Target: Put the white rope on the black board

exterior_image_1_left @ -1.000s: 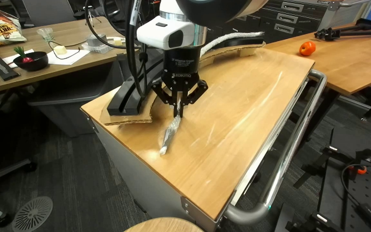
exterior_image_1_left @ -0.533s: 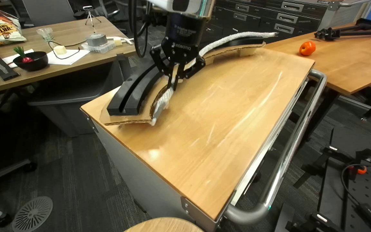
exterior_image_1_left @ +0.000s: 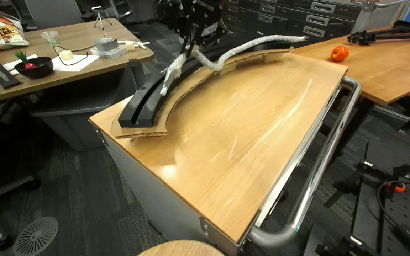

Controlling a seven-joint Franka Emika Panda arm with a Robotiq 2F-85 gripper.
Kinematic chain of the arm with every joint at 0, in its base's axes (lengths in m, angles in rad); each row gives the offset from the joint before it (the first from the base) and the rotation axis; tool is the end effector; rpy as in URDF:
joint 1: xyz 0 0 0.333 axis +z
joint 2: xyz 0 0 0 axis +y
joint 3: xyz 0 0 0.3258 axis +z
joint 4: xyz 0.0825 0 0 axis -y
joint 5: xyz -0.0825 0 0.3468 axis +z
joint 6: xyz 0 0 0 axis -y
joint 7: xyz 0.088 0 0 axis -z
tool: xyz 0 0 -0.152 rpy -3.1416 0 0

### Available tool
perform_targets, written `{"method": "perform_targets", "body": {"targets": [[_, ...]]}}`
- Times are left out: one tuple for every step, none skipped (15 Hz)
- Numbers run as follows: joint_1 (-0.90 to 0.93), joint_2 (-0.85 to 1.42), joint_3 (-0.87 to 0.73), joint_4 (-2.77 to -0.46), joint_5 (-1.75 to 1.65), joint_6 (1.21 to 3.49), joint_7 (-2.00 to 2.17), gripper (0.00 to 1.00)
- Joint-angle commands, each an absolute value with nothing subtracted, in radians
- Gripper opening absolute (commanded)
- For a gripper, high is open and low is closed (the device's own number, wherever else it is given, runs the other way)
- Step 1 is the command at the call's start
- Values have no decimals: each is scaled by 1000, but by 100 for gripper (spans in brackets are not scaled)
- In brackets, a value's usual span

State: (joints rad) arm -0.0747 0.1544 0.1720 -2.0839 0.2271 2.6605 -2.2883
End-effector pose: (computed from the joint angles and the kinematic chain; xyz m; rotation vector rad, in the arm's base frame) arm 0.5950 0.0536 0.3909 1.2739 2.4993 0.4918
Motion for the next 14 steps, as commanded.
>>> {"method": "perform_targets", "body": {"targets": [[-67, 150, 150, -2023, 221, 2646, -2346, 11], [-67, 151, 149, -2003, 217, 2631, -2366, 11], [-69, 154, 151, -1980, 222, 2607, -2398, 11], [-70, 160, 154, -1953, 226, 2574, -2435, 11], [-68, 168, 151, -1928, 219, 2546, -2457, 11], [-62, 184, 148, -1894, 205, 2503, -2469, 11], [-58, 198, 146, -1865, 195, 2467, -2482, 11], [-49, 220, 142, -1828, 167, 2424, -2478, 11], [-40, 241, 138, -1796, 133, 2388, -2471, 11], [-26, 269, 132, -1756, 78, 2354, -2444, 11], [-13, 295, 127, -1718, 24, 2322, -2426, 11], [-1, 321, 125, -1675, -20, 2286, -2416, 11], [12, 346, 122, -1631, -60, 2255, -2407, 11], [23, 369, 119, -1588, -97, 2236, -2398, 11]]}}
